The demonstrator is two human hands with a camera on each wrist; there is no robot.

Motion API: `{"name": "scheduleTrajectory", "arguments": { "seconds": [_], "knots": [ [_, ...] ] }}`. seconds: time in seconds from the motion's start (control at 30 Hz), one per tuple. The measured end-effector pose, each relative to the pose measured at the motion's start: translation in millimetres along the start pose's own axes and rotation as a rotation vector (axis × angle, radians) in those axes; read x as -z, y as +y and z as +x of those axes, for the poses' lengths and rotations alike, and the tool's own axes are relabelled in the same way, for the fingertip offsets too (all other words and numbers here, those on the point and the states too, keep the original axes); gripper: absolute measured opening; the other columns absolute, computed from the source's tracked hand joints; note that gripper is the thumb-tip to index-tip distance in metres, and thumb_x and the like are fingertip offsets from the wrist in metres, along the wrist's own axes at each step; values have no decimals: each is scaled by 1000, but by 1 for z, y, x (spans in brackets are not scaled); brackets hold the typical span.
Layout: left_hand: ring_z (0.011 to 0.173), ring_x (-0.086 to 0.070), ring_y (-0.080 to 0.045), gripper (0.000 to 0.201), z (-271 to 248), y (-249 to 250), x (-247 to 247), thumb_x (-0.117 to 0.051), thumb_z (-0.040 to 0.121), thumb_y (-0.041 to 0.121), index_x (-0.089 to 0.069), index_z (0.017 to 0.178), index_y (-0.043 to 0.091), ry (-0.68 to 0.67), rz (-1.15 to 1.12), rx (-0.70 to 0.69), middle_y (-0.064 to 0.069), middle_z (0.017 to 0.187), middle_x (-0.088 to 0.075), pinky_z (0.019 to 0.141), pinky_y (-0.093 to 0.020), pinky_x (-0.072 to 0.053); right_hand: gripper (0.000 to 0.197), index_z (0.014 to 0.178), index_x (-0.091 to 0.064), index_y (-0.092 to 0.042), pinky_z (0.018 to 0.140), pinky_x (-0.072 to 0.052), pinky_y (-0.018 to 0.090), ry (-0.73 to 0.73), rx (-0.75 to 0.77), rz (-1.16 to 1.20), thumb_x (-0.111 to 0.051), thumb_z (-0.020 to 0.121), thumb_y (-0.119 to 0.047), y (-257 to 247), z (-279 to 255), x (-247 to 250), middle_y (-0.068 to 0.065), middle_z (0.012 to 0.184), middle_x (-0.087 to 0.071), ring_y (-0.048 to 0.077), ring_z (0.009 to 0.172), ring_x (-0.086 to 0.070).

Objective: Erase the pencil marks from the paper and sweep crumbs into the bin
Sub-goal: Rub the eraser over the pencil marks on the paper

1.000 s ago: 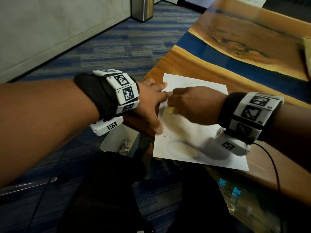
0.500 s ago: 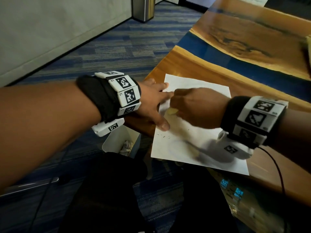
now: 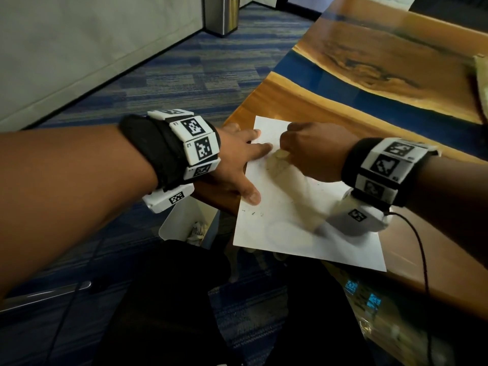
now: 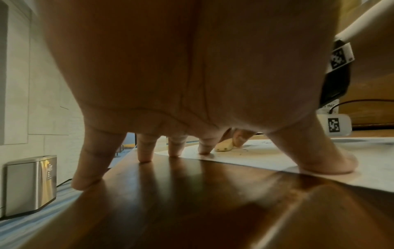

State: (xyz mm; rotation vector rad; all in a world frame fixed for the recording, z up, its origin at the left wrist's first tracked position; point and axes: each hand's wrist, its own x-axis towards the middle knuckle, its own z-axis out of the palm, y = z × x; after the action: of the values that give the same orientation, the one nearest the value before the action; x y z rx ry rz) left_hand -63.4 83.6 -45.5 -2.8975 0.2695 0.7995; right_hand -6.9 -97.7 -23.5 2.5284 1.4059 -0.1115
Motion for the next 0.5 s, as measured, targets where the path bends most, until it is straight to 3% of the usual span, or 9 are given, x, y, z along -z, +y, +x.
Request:
{"name": "scheduleTrajectory", "arguments": {
  "seconds": [0.07, 0.13, 0.2, 0.3, 0.33, 0.43, 0.5],
  "knots": [
    [151, -2, -38, 128, 0, 0, 1, -51, 59, 96, 5, 158, 38, 6, -7, 3, 1, 168, 9, 116, -59, -21, 21, 115, -59, -19, 71, -55, 40, 3, 73, 18, -50, 97, -25, -10, -5, -1, -2, 102, -51, 22, 83, -57],
    [151, -2, -38, 130, 1, 0, 2, -50, 55, 98, 2, 158, 39, 0, -12, 0, 1, 168, 8, 116, -60, -22, 21, 116, -59, -22, 74, -55, 41, -41, 248, 47, -52, 97, -28, -28, -16, -2, -2, 107, -51, 23, 86, -58],
    [152, -1, -38, 132, 0, 1, 3, -47, 50, 99, 3, 157, 41, -12, -5, 1, 1, 168, 8, 116, -61, -21, 22, 117, -58, -23, 75, -55, 40, -67, 215, 61, -50, 98, -29, -23, -15, 1, -3, 108, -52, 22, 89, -58],
    [151, -1, -39, 126, -3, 4, 5, -47, 56, 96, 10, 156, 45, -17, 10, 9, -1, 168, 10, 116, -60, -19, 21, 115, -58, -19, 71, -56, 40, -18, 19, -10, -47, 98, -26, 2, -7, 1, -1, 104, -54, 22, 85, -57],
    [151, -1, -39, 123, -3, 5, 5, -49, 59, 94, 9, 156, 45, -13, 11, 9, -2, 168, 9, 116, -60, -19, 20, 114, -57, -18, 72, -56, 41, 2, 31, 0, -48, 97, -25, 0, -8, 0, 0, 105, -54, 23, 85, -57],
    [151, -3, -39, 121, -3, 4, 6, -54, 60, 93, 3, 156, 46, -3, 2, -2, -2, 168, 5, 115, -59, -21, 22, 117, -57, -22, 72, -53, 37, -25, 254, 47, -51, 97, -25, -29, -22, -3, -2, 110, -52, 21, 83, -55],
    [151, -3, -40, 122, -3, 5, 6, -52, 60, 94, 5, 156, 46, -4, 17, -1, -2, 168, 5, 115, -60, -21, 21, 118, -56, -22, 71, -50, 34, -55, 237, 48, -49, 99, -29, -24, -22, -3, -5, 106, -47, 19, 83, -53]
  ]
}}
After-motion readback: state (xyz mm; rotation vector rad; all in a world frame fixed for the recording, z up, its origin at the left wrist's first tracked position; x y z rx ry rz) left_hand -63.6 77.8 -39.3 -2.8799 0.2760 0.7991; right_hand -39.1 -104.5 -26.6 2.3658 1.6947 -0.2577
